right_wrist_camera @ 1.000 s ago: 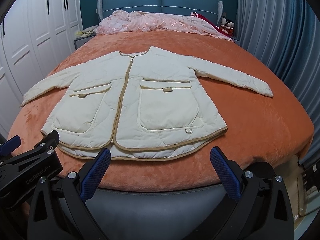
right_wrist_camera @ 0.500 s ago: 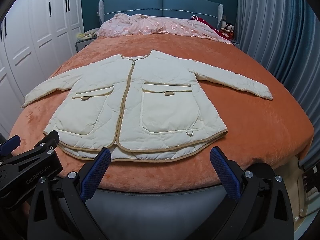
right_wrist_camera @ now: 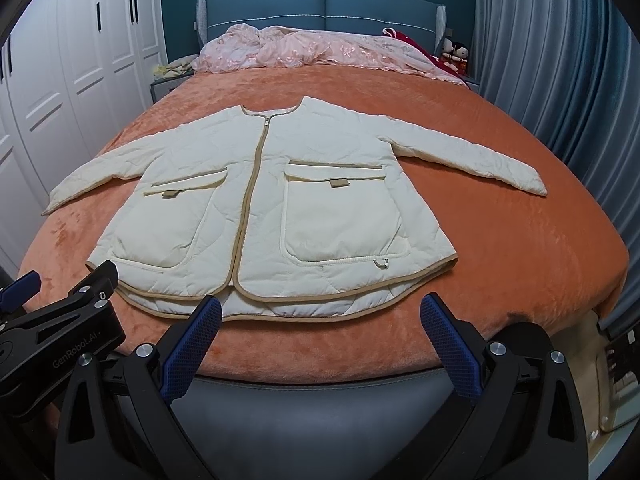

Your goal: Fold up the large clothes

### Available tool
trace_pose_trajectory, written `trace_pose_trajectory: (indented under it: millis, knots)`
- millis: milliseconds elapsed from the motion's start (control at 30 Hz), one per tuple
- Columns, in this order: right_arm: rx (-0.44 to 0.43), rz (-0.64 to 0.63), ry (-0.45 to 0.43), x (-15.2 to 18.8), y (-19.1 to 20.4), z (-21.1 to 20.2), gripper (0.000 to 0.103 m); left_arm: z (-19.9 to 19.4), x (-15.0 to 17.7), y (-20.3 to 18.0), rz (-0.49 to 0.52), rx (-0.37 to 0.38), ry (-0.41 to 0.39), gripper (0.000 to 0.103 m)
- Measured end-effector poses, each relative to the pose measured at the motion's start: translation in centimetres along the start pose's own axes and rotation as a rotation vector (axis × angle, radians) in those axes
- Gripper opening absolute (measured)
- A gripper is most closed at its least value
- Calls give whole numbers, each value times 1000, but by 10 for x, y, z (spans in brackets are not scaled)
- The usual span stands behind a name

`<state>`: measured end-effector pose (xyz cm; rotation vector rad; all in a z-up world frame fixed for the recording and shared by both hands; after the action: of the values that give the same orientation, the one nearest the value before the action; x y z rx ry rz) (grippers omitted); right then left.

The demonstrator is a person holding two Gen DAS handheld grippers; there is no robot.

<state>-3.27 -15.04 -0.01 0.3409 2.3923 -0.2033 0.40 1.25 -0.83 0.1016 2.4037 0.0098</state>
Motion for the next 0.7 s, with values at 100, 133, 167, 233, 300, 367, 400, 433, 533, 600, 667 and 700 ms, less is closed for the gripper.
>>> trace_pose_trajectory:
  millis: [100,133,167,233,300,367,400,433,533,600,667,700]
  knots:
    - [-2,0,3,0,0,0,98,1,1,0,0,1,3,98]
    - [-4,0,4,1,-1,1,98,2,1,1,0,1,5,98]
    - [-6,0,6,1,-1,3,98,2,2,1,0,1,7,98]
    - [-17,-2,12,3,-2,8,98,5,3,0,5,3,14,98]
    - [-47,-6,25,3,-4,16,98,10,4,-1,10,19,27,98]
    - [-58,-14,34,2,-8,25,98,15,2,-2,6,54,39,98]
    - [-57,-14,35,1,-12,29,98,18,1,-2,1,68,43,98]
    - [-52,-9,36,-2,-18,35,98,21,-1,-2,-3,72,45,98]
    - [-38,30,39,-15,-43,53,98,32,-10,-2,-9,72,50,98]
    - [-24,70,43,-27,-66,69,98,41,-18,-1,-12,66,54,98]
    - [-6,115,38,-41,-91,85,98,52,-26,0,-15,54,61,98]
    - [8,138,36,-49,-105,94,98,58,-31,1,-21,48,65,98]
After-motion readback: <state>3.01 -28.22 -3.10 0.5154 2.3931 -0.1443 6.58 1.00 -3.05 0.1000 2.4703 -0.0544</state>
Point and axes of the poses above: each gripper's, at about its wrist camera, not at the fingertips, and z roughly the way its jaws point, y to its left, x to its underside, the point moved 1 cm from there along z, roughly the way its jaws point, and after that the axes turned 3 degrees about x, right-handed, at the moved point
